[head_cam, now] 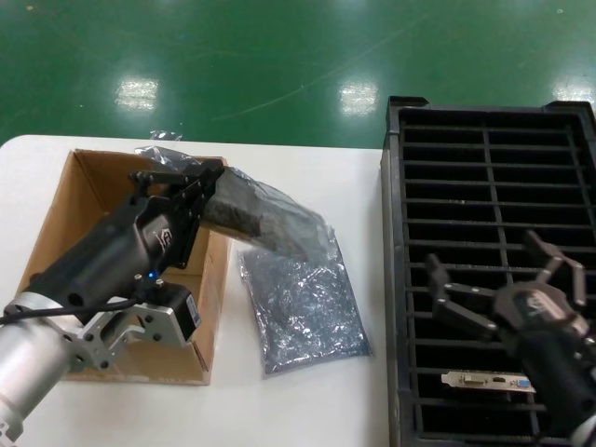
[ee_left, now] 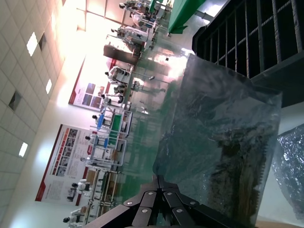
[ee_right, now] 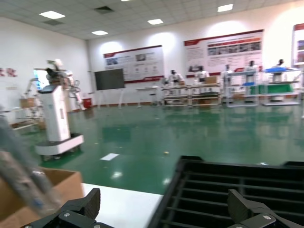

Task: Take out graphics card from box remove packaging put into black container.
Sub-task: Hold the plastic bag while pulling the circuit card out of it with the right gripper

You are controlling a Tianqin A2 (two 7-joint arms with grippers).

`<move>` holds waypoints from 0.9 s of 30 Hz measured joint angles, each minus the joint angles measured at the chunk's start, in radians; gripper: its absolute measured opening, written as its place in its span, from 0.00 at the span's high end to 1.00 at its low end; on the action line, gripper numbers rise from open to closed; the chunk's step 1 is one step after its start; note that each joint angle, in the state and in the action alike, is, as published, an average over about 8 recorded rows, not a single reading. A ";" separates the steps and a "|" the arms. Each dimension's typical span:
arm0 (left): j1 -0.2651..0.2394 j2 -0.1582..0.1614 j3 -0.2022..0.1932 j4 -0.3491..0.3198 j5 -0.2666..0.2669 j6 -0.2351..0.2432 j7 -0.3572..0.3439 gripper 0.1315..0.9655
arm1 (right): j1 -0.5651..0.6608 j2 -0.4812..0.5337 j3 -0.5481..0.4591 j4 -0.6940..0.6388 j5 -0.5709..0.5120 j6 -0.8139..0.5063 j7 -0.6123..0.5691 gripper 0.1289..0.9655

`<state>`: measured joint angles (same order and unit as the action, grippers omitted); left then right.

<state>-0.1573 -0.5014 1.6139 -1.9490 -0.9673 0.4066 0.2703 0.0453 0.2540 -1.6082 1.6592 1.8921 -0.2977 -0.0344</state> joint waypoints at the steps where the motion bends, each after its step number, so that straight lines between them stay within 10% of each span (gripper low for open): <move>1: 0.000 0.000 0.000 0.000 0.000 0.000 0.000 0.99 | 0.004 0.006 -0.015 0.005 -0.005 0.005 0.011 0.04; 15: 0.000 0.000 0.000 0.000 0.000 0.000 0.000 0.99 | 0.131 0.106 -0.332 0.043 -0.103 0.207 0.196 0.22; 27: 0.000 0.000 0.000 0.000 0.000 0.000 0.000 0.99 | 0.239 0.233 -0.589 0.074 0.093 0.446 0.072 0.45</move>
<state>-0.1573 -0.5014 1.6140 -1.9490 -0.9673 0.4066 0.2703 0.2845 0.4871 -2.1972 1.7329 1.9856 0.1479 0.0381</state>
